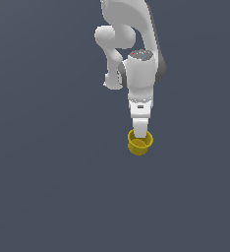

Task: Pick up the object and move it to a goal position.

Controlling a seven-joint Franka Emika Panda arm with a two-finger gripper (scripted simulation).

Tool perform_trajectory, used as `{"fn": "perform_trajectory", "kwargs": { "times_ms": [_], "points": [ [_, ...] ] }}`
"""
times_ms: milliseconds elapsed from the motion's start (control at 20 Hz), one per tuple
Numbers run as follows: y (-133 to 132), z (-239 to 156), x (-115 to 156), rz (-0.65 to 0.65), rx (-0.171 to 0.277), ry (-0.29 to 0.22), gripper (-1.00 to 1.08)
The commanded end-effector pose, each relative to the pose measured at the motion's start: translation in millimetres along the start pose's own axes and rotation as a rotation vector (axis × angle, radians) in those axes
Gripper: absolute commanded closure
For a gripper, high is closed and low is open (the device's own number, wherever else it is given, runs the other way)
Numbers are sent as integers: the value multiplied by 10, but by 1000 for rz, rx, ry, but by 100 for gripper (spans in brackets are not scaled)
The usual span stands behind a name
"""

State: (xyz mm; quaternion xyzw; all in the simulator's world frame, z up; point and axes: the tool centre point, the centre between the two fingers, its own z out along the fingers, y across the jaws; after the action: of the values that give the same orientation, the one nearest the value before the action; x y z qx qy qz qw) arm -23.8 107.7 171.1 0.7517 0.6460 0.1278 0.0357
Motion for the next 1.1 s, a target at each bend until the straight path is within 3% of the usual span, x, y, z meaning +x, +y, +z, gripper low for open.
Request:
{"fn": "perform_trajectory", "kwargs": {
  "times_ms": [0,1050],
  "points": [
    [-86,-205,102,-1,-3,-1,108],
    [-703,-1610,841,0,-2,8,108]
  ]
}}
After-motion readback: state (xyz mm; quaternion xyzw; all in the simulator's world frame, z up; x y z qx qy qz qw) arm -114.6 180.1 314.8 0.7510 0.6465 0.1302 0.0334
